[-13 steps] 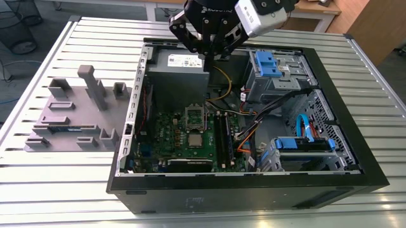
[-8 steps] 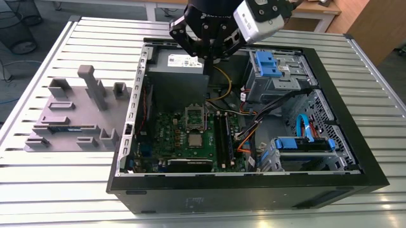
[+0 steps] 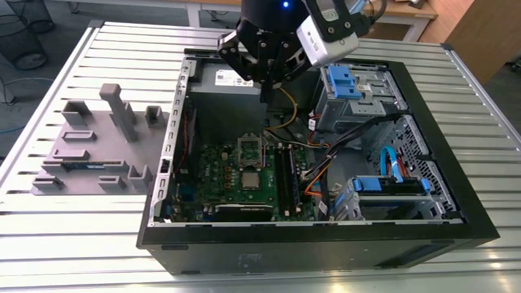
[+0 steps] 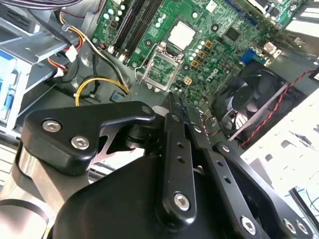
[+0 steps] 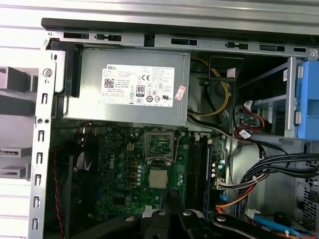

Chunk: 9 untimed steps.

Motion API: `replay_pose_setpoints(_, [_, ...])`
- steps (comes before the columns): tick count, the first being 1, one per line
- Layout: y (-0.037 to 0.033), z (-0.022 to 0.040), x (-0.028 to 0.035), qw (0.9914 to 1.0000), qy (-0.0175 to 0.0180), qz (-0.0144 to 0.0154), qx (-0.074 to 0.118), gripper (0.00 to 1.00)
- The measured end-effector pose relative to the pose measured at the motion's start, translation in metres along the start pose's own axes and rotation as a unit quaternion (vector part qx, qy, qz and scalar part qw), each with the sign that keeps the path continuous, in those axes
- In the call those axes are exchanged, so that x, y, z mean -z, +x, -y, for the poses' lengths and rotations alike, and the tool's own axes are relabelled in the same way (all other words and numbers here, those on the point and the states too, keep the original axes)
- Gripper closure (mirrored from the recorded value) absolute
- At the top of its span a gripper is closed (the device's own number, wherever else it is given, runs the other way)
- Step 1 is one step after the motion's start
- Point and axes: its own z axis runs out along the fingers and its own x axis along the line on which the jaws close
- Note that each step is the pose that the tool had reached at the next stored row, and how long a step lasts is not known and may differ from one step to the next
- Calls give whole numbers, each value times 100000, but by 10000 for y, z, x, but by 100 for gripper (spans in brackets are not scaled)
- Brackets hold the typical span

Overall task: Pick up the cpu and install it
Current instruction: 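Close the cpu cover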

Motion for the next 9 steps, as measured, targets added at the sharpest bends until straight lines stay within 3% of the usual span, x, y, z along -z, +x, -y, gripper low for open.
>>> replay_pose_setpoints(9, [0,4,-141,100000,1,-1,-1,89])
